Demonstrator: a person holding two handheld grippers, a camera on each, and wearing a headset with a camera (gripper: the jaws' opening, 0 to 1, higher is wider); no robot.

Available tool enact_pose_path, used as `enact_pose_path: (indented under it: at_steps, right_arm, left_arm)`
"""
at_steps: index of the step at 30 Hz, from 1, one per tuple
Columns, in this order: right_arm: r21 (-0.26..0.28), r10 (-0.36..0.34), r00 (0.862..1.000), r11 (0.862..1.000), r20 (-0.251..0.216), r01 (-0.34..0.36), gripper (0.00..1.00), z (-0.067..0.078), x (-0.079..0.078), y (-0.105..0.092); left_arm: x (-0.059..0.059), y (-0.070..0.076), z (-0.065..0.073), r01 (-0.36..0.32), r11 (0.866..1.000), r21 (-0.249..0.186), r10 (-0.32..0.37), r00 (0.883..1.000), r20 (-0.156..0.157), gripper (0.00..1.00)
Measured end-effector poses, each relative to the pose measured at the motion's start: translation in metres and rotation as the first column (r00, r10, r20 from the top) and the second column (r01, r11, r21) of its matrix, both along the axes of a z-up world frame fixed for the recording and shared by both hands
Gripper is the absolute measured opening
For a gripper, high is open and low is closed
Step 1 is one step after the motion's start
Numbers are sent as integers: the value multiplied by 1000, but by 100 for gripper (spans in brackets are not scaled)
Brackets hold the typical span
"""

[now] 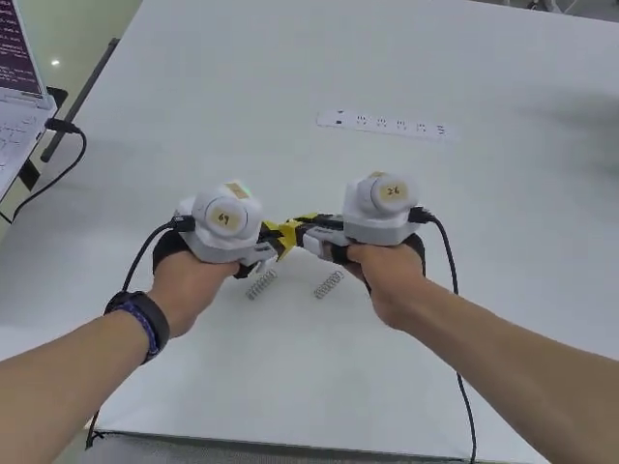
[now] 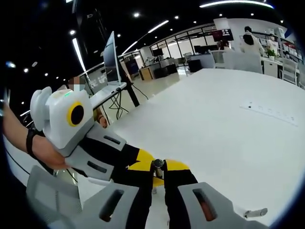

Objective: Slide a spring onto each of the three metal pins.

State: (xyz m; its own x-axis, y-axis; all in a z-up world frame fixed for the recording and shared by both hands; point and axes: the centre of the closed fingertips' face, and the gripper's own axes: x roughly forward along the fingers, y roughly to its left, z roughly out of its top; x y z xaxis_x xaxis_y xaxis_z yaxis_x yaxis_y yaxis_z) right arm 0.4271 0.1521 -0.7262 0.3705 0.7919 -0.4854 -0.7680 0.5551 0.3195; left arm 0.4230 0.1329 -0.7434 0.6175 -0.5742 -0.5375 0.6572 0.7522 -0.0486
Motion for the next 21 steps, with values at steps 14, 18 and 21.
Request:
enact_pose_path:
  at_steps: [14,18,21]
  right_arm:
    - [-32,6,1000,999,-14,-7,6,-21,7,11]
    - [-46,15,1000,999,-17,-16,6,-27,6,13]
    - [-60,18,999,998,-26,-20,6,-32,5,14]
  left_arm:
    - [6,11,-17,-32,999,-5,32,999,-23,0]
    - [5,13,-23,-45,999,-17,44,999,-32,0]
    - [4,13,-29,-51,998,-22,50,998,-42,0]
